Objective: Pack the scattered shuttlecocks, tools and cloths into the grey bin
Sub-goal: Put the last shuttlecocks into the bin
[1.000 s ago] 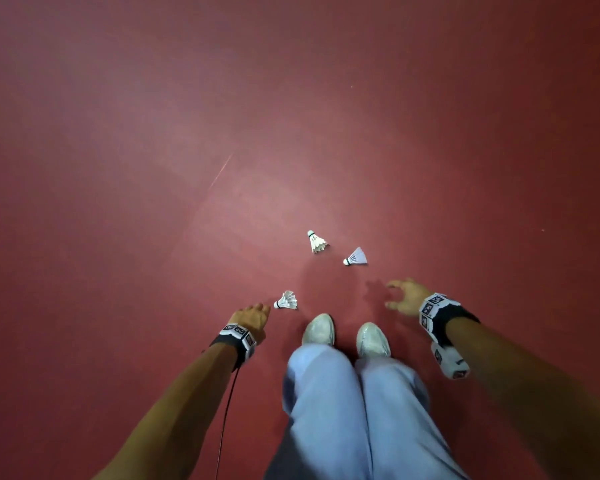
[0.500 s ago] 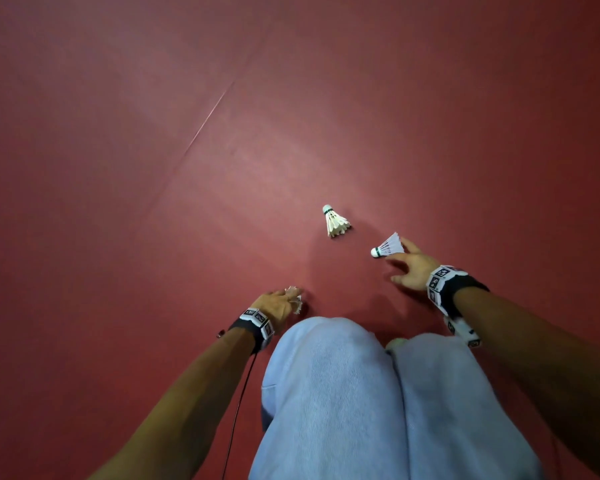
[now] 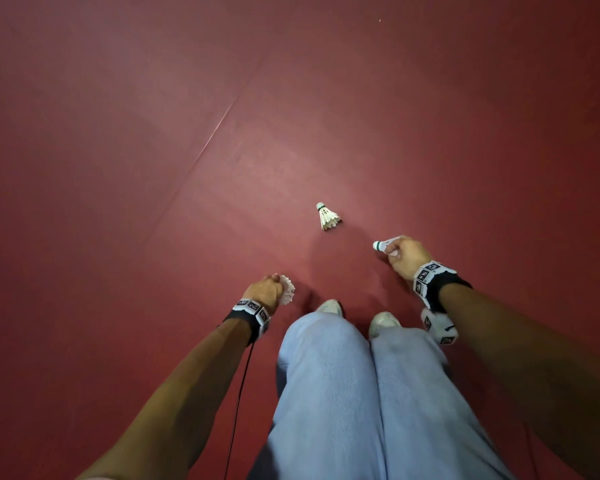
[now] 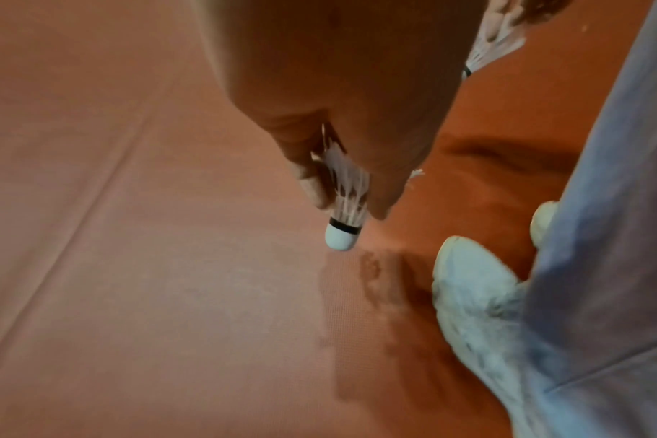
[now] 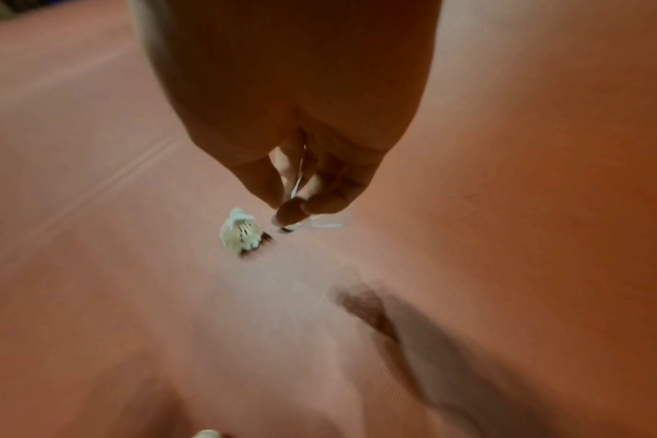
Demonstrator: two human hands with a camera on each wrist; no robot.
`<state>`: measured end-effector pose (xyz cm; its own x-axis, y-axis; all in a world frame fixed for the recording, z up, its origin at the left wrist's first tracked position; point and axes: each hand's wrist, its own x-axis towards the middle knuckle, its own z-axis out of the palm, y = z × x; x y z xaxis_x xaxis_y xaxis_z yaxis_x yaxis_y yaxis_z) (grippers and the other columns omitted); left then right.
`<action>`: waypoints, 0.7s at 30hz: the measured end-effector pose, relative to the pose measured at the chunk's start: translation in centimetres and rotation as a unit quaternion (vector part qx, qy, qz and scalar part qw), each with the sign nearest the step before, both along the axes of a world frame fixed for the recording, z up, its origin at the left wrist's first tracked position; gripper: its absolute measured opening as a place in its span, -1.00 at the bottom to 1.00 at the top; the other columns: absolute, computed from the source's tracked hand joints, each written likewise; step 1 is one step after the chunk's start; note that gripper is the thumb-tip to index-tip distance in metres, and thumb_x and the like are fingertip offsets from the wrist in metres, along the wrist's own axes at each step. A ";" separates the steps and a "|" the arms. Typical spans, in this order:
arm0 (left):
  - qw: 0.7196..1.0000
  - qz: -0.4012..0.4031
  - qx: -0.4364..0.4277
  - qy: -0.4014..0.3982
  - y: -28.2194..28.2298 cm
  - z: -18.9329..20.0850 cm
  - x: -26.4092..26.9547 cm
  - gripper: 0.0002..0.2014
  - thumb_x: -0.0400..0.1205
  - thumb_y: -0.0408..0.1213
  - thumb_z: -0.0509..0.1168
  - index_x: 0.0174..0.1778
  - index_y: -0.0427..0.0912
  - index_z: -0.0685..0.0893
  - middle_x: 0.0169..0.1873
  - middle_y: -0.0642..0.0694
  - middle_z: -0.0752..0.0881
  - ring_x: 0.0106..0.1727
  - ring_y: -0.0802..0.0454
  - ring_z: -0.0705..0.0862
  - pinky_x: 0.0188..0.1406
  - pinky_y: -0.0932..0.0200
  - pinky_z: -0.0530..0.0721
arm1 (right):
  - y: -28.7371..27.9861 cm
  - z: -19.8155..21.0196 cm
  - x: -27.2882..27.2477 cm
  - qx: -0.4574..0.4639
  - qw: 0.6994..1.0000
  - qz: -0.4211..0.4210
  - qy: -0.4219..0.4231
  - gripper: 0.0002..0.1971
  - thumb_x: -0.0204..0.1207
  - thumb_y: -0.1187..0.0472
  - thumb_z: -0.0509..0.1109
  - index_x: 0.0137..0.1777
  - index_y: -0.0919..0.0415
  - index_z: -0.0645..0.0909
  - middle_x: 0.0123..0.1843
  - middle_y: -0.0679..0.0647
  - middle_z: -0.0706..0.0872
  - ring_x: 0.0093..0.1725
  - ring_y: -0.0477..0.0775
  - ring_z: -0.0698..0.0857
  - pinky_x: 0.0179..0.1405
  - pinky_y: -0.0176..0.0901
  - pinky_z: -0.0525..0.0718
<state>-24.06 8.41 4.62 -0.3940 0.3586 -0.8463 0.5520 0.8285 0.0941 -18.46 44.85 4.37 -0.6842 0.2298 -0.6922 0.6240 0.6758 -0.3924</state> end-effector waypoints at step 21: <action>0.843 0.403 0.311 0.174 8.5 58.8 0.5 -0.76 0.54 -0.17 0.40 -0.03 -0.29 0.71 0.46 -0.16 0.52 0.29 -0.11 0.66 0.29 0.12 0.61 | -4.9 59.4 -1.3 -0.294 0.860 -0.385 0.160 -0.53 0.33 0.37 0.73 0.24 0.22 0.73 -0.05 0.09 0.85 -0.24 -0.11 0.75 -0.20 -0.30 0.73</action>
<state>-23.59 16.95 63.44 -0.9077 0.1865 -0.3760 -0.0833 0.7980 0.5968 -19.72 39.93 63.78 -0.6626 0.3742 -0.6488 0.5950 -0.2630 -0.7595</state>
